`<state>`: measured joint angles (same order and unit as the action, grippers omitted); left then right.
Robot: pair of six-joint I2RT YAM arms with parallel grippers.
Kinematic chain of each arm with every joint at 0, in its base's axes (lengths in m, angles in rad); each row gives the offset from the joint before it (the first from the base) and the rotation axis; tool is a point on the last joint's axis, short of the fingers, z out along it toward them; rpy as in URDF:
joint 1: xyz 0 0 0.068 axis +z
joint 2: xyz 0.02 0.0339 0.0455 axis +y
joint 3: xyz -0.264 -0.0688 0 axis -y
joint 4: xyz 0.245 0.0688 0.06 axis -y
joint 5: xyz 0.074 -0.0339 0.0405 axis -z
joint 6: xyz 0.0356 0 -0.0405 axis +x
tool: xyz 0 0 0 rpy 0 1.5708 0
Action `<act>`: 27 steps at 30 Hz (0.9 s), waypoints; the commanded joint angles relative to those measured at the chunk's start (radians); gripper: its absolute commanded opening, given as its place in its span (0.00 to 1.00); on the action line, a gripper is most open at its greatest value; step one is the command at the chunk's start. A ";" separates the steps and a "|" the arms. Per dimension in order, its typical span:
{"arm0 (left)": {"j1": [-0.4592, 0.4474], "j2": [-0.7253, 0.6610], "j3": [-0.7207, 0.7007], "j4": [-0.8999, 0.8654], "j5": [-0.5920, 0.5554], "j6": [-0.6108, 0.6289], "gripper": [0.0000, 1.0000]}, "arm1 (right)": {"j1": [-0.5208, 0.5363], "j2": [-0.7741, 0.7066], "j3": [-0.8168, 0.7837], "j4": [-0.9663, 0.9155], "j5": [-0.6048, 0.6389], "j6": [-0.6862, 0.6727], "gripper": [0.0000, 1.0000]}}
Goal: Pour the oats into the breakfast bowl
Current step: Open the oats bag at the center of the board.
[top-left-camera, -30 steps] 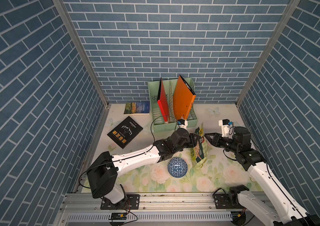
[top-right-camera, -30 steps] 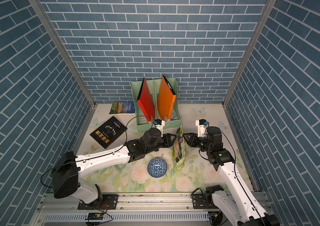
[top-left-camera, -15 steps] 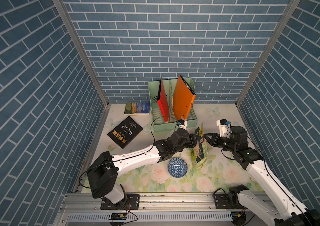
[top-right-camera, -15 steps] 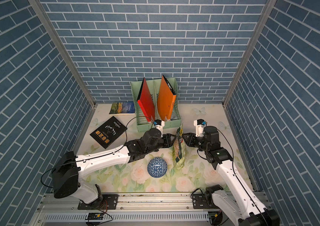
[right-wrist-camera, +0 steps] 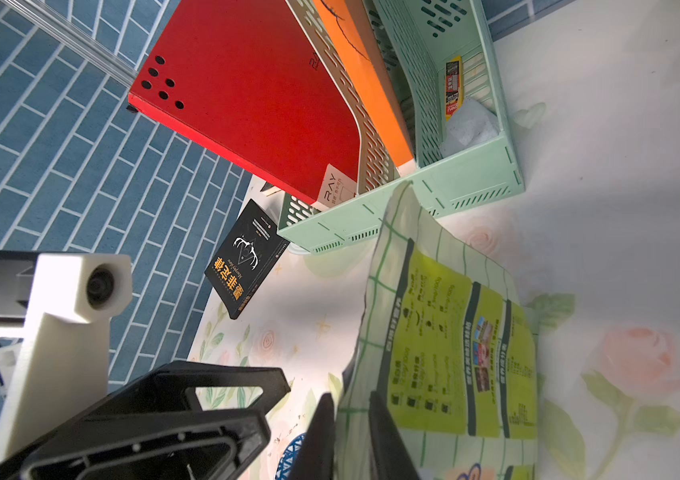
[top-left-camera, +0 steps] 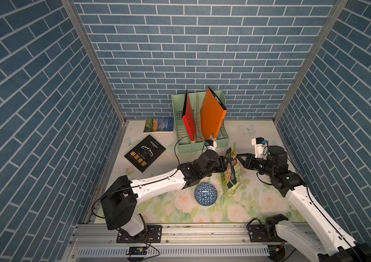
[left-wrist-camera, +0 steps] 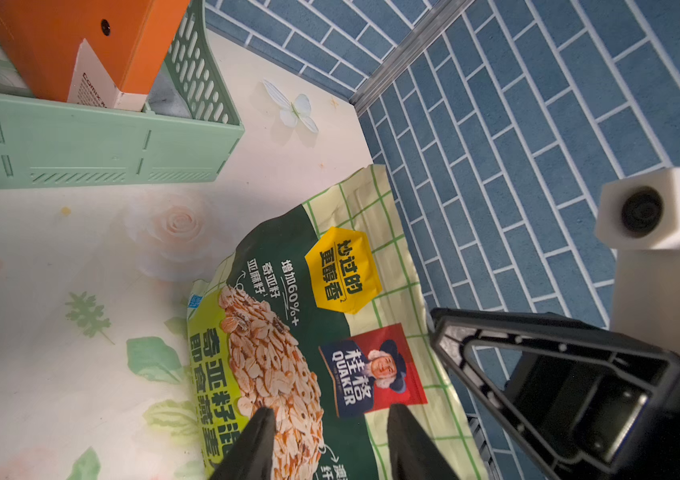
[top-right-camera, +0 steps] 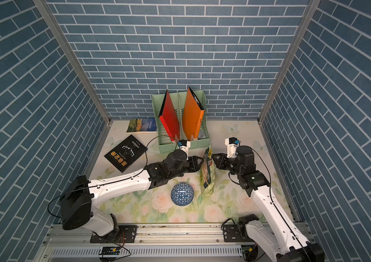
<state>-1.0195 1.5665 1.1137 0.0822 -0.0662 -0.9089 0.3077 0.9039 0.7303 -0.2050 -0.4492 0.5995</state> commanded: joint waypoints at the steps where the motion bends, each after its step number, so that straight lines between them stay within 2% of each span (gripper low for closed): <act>1: 0.005 0.005 -0.014 0.001 -0.007 0.001 0.49 | 0.004 -0.016 0.029 0.028 -0.002 0.016 0.17; 7: 0.005 0.005 -0.009 -0.001 -0.009 0.002 0.49 | 0.004 -0.014 0.024 0.024 0.004 0.017 0.19; 17: 0.005 0.008 -0.005 -0.004 -0.011 0.004 0.49 | 0.003 -0.010 0.015 0.008 0.017 0.009 0.11; 27: 0.005 0.009 -0.003 -0.002 -0.010 0.004 0.49 | 0.004 0.001 0.009 -0.036 0.045 -0.020 0.12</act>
<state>-1.0195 1.5665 1.1137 0.0814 -0.0662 -0.9085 0.3077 0.9031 0.7300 -0.2081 -0.4320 0.6052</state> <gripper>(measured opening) 0.495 0.123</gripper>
